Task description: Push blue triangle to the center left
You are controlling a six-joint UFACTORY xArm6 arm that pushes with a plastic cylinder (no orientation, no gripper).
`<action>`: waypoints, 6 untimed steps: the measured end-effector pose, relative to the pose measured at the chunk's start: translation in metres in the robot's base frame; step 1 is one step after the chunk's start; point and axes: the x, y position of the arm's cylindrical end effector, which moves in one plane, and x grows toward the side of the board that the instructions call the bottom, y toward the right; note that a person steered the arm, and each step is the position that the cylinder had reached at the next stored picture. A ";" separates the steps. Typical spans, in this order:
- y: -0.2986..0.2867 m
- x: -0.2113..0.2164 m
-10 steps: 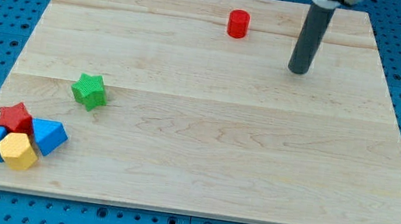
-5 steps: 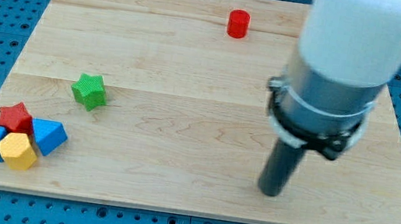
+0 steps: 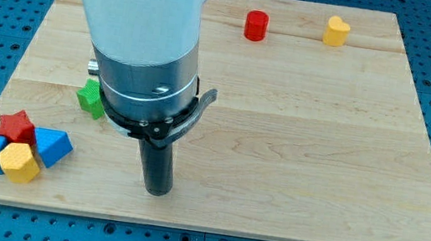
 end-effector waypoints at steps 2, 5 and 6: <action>-0.030 0.041; -0.113 0.019; -0.121 -0.001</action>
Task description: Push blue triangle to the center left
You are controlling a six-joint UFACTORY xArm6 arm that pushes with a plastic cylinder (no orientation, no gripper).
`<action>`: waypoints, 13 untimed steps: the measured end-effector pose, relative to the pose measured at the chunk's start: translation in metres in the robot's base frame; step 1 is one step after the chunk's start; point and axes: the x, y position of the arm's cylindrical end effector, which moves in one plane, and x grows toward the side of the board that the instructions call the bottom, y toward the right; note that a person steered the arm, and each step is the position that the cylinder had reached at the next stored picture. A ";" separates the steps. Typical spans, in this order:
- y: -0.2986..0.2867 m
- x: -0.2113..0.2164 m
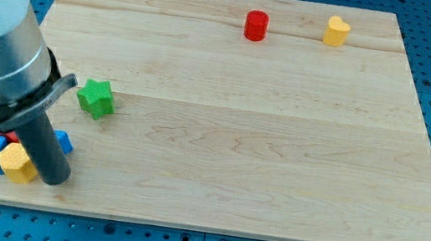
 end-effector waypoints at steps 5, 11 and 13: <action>-0.031 0.000; -0.022 -0.093; 0.019 -0.105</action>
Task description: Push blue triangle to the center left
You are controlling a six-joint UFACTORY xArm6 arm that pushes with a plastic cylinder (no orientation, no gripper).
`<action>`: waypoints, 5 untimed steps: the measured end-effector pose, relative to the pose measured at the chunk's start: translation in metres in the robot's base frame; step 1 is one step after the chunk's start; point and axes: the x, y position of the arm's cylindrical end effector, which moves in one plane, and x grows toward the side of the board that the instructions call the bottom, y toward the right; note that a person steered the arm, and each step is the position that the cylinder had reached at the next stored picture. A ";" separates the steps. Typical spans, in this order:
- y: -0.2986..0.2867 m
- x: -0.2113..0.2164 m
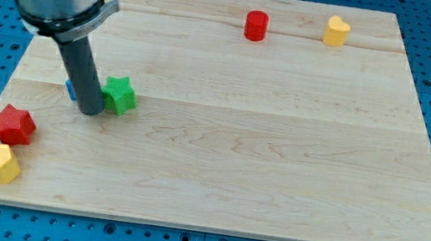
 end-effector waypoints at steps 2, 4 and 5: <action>-0.012 -0.030; -0.046 -0.045; -0.056 -0.059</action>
